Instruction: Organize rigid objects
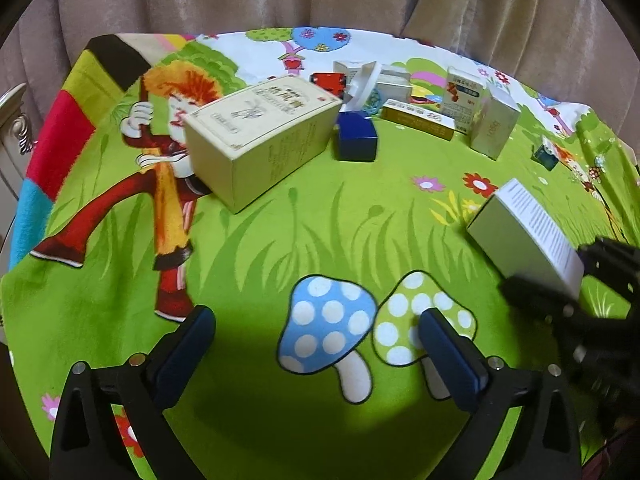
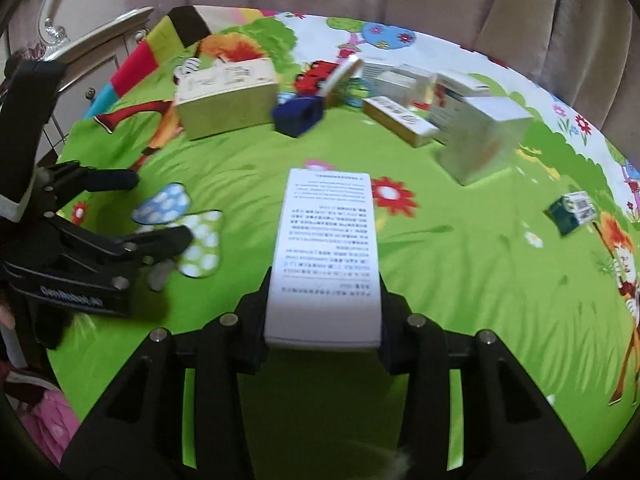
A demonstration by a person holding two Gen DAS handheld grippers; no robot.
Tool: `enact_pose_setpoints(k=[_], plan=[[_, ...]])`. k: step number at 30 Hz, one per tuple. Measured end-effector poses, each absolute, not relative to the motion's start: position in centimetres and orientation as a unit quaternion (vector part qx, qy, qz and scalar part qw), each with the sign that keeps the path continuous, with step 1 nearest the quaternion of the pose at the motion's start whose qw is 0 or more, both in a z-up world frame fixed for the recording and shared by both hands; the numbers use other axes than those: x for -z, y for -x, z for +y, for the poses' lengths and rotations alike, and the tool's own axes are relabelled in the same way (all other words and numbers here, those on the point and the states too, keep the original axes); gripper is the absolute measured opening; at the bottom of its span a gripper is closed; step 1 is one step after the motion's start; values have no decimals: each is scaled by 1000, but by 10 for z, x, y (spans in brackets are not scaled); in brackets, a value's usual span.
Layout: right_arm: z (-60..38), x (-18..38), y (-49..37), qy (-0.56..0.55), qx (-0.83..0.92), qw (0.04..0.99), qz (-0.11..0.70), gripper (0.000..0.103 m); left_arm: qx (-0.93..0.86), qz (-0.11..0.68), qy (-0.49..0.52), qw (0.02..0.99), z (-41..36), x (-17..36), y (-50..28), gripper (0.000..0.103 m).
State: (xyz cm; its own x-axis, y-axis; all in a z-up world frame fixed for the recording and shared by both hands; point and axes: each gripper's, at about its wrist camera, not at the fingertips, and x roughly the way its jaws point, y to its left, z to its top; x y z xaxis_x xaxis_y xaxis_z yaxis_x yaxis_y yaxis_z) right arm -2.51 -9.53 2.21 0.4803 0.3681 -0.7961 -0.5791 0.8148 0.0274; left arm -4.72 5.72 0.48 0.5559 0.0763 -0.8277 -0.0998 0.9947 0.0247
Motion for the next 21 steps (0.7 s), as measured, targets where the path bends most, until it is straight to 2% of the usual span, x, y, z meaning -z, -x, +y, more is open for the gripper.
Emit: enact_pose_setpoints(k=[3, 9, 13, 16, 17, 20, 21], plan=[[-87, -22, 28, 130, -275, 852, 425, 46, -69, 462, -2, 884, 66, -9, 44, 103], [-83, -20, 26, 131, -278, 851, 425, 46, -78, 422, -113, 896, 85, -34, 9, 103], [-84, -21, 27, 131, -278, 852, 425, 47, -49, 429, -224, 874, 82, -23, -29, 103], [-85, -21, 27, 130, -278, 851, 425, 47, -25, 426, -259, 867, 80, -17, -42, 103], [-85, -21, 27, 130, -278, 851, 425, 47, -11, 427, -261, 865, 78, -15, -45, 99], [-85, -21, 26, 129, -280, 851, 426, 47, 7, 425, -250, 870, 71, -13, -44, 65], [-85, -21, 26, 129, -280, 851, 426, 47, -4, 421, -239, 875, 70, -13, -42, 62]])
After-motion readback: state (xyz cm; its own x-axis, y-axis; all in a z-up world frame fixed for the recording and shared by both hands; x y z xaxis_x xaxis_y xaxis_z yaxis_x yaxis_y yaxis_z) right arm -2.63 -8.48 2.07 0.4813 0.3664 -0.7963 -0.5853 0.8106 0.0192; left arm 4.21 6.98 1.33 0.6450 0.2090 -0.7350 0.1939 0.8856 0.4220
